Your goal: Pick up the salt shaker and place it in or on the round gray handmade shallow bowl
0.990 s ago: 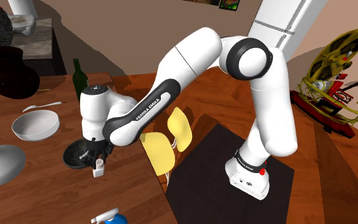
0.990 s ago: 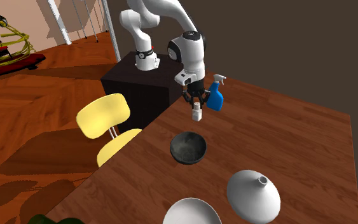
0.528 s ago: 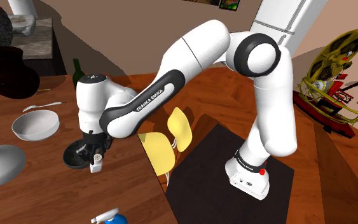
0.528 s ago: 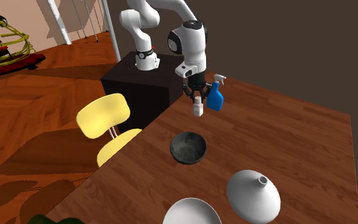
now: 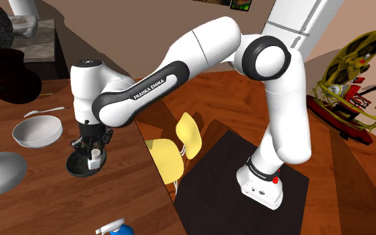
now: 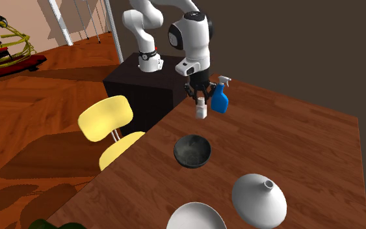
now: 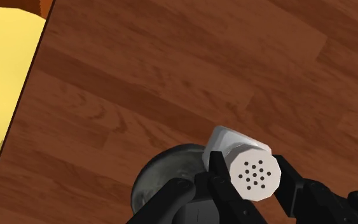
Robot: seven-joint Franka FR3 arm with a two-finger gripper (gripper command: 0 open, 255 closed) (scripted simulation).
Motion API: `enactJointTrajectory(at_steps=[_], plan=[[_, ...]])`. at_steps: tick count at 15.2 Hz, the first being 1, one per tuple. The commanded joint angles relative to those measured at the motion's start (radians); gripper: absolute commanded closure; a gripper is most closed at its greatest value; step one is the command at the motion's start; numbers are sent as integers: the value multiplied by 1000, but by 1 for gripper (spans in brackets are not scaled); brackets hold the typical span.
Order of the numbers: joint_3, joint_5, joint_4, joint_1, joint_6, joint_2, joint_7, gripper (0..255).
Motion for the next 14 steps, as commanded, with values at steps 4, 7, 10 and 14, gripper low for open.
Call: enactJointTrajectory(at_steps=[4,7,10,14], plan=[[-27,-17,268,2,-138,136,-56,255],[-43,-27,482,15,-245,244,-92,255],[-63,-38,788,48,-392,399,-132,255],[-65,-40,754,44,-347,410,-132,255]])
